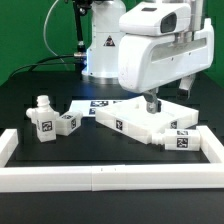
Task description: Assemble one leg
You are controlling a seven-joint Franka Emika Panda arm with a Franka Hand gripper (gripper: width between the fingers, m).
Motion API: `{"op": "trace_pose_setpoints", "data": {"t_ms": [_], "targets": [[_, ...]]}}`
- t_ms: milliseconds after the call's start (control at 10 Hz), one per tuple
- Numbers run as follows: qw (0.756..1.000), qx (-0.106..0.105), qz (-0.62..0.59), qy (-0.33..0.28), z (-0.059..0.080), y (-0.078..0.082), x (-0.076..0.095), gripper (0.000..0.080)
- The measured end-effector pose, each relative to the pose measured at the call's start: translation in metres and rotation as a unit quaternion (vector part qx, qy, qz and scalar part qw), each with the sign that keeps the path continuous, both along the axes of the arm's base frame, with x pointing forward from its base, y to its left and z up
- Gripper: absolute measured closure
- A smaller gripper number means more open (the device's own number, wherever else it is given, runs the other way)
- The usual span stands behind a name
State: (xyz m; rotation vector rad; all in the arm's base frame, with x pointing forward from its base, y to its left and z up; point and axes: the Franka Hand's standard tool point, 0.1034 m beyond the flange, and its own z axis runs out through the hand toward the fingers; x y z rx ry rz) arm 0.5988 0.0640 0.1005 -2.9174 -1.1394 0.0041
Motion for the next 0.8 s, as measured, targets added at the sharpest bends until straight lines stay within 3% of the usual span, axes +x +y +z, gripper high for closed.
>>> {"op": "trace_pose_setpoints", "data": {"t_ms": [600, 800], "targets": [[1.000, 0.000, 0.002, 0.001, -0.001, 0.000, -0.001, 0.0150], [0.998, -0.003, 0.056, -0.005, -0.011, 0.014, -0.011, 0.0150]]}}
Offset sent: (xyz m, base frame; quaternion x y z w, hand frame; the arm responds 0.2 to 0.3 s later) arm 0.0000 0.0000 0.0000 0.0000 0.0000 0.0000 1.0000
